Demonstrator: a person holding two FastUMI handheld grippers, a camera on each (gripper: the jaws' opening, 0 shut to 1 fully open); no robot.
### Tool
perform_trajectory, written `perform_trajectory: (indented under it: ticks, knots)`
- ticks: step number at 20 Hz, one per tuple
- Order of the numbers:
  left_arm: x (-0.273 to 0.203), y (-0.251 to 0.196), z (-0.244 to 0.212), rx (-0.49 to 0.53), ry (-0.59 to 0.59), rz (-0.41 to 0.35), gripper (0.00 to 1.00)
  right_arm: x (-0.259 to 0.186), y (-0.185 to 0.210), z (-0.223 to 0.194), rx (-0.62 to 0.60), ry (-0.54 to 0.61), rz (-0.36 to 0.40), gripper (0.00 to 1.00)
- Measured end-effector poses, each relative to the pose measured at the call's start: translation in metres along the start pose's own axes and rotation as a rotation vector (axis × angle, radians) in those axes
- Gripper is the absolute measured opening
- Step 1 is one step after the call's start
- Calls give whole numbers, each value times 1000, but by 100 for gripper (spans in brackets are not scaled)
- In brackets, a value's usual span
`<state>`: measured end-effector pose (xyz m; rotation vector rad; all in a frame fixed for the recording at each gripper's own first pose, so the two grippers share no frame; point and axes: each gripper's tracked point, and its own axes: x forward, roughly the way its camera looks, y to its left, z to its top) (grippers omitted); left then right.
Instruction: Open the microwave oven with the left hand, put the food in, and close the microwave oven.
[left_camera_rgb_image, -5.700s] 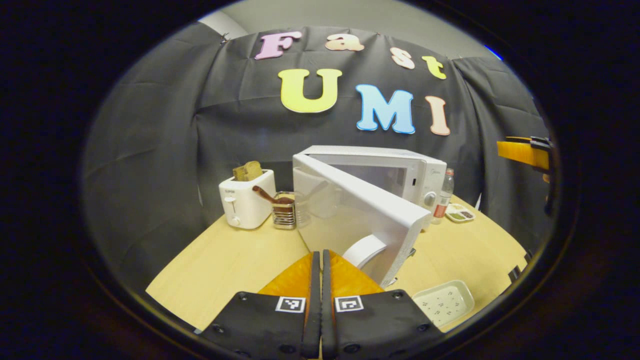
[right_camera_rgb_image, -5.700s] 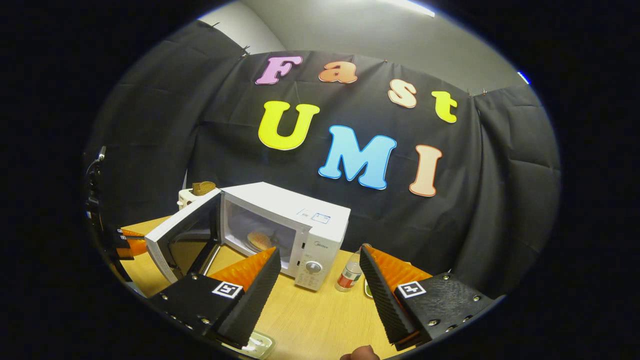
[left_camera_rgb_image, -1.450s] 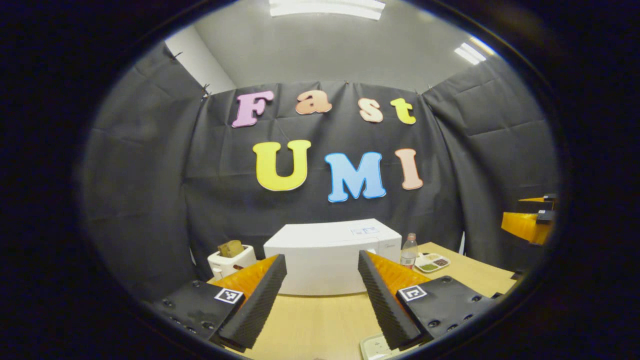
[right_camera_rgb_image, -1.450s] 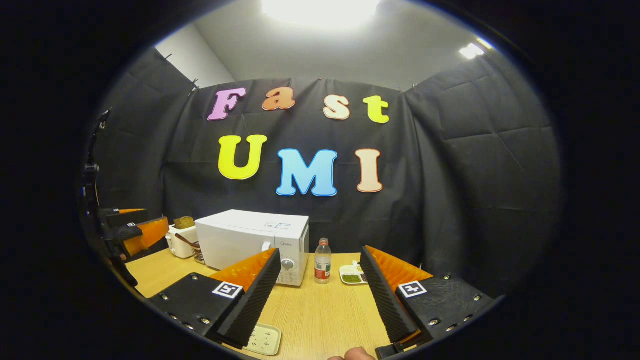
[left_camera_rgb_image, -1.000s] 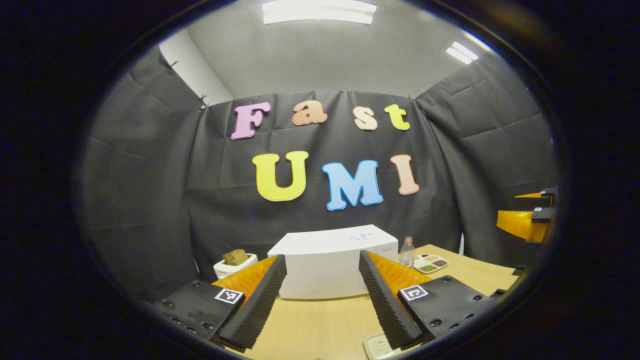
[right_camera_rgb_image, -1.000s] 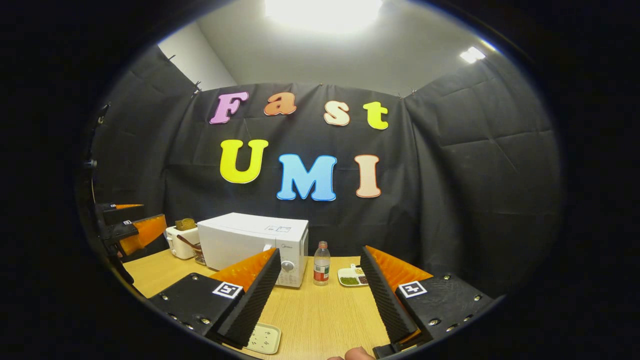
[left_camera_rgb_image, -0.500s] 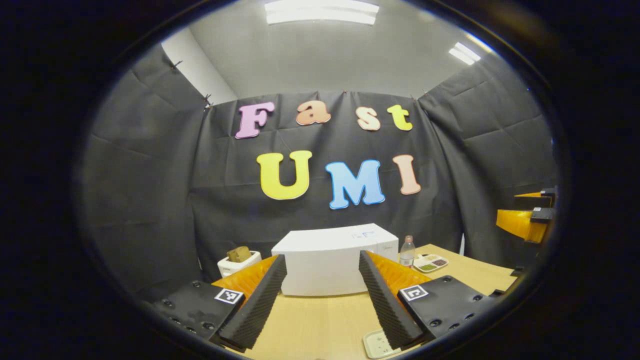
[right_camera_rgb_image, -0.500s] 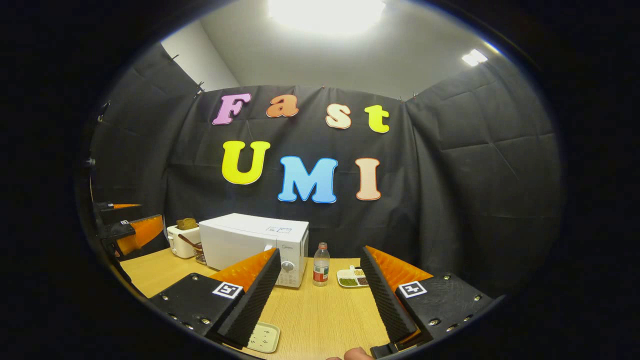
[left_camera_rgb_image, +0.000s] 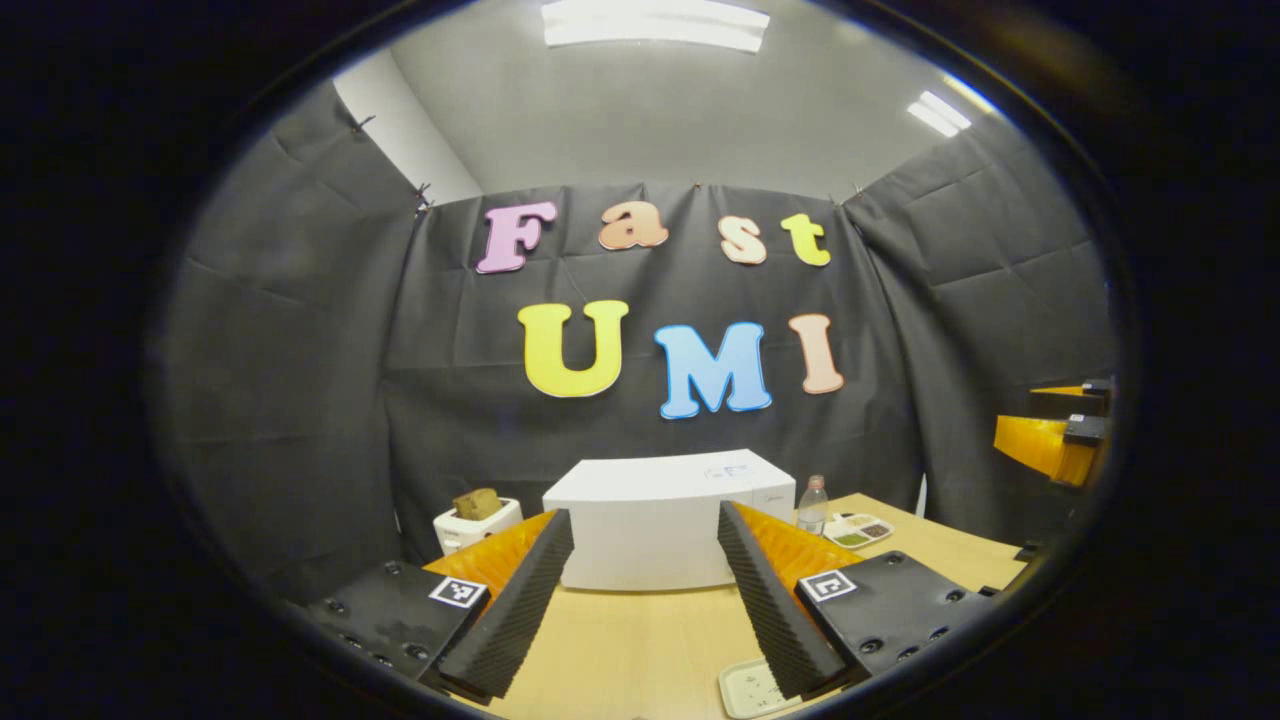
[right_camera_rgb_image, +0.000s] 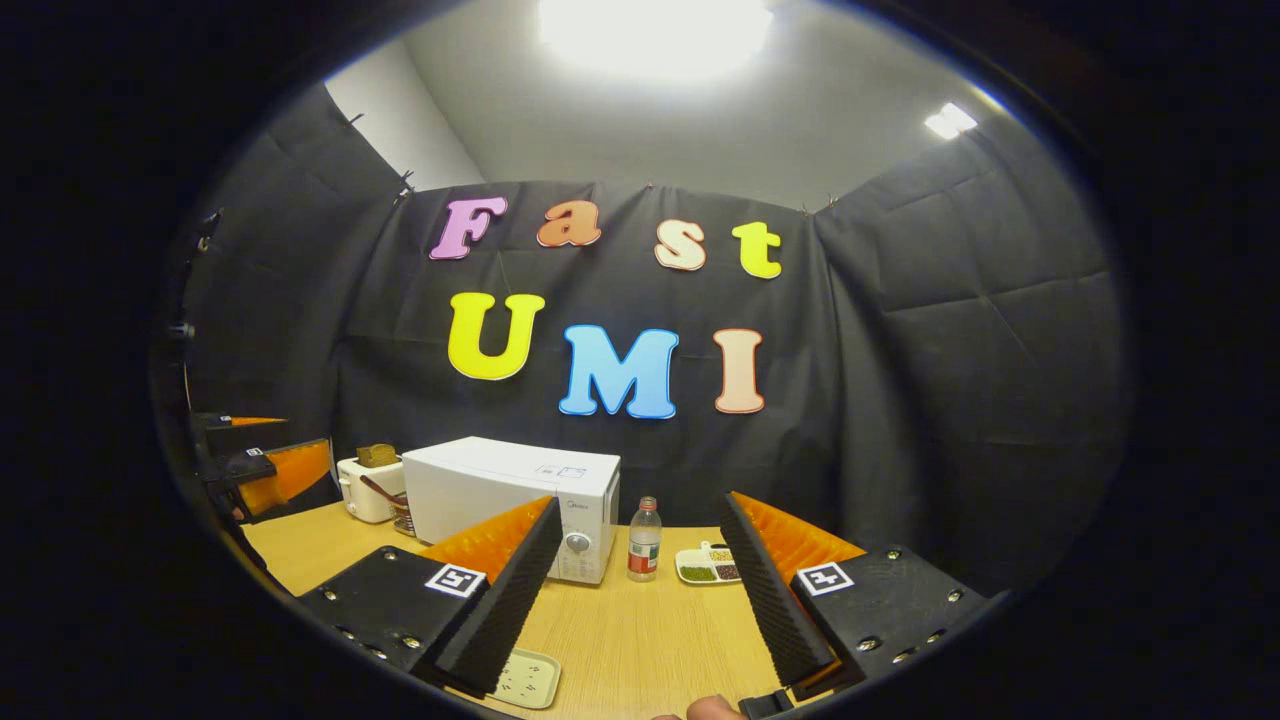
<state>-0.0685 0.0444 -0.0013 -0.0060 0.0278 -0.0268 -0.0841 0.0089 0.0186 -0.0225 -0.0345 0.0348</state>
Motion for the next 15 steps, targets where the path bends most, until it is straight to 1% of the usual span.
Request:
perform_trajectory:
  ticks: [8, 9, 10, 12, 14, 15]
  knots:
    - [-3, -7, 4, 10, -9, -13, 98, -3, -6, 2, 10, -8, -10, 97]
    - [-3, -8, 3, 9, -6, -14, 96, -3, -5, 1, 9, -6, -9, 97]
    - [-5, -8, 2, 10, -4, -12, 99, -4, -5, 1, 8, -5, -8, 97]
    - [-6, -7, 2, 10, -2, -9, 99, -5, -5, 2, 10, -10, -6, 97]
    - [-7, -6, 1, 8, -4, -7, 96, -6, -4, 4, 11, -16, -3, 97]
    - [-7, -4, 2, 9, -5, -6, 98, -6, -4, 5, 10, -19, -2, 97]
